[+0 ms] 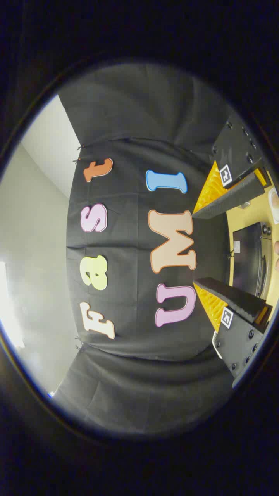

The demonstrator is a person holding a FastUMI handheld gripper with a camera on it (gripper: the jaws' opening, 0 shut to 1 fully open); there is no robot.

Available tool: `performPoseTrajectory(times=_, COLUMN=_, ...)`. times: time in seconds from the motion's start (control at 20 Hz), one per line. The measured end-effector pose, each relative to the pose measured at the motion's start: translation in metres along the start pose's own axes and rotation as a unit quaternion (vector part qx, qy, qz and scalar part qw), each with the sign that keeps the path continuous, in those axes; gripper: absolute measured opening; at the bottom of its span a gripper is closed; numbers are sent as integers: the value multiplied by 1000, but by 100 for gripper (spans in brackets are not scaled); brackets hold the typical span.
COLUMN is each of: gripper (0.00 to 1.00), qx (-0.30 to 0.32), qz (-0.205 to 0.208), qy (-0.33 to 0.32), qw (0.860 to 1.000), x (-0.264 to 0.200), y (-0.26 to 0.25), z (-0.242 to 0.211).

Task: Open the toaster oven, put the food inside, and close the toaster oven door.

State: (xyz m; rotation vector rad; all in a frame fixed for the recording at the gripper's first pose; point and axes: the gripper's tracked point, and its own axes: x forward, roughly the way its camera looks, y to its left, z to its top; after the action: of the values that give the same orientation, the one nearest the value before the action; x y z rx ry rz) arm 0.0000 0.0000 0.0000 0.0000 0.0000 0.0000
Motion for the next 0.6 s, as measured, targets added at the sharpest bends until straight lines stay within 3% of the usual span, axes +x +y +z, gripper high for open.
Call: performPoseTrajectory(times=0.6, gripper=97, qx=-14, qz=6, qy=28, qw=999, x=9, y=-1, z=-23)
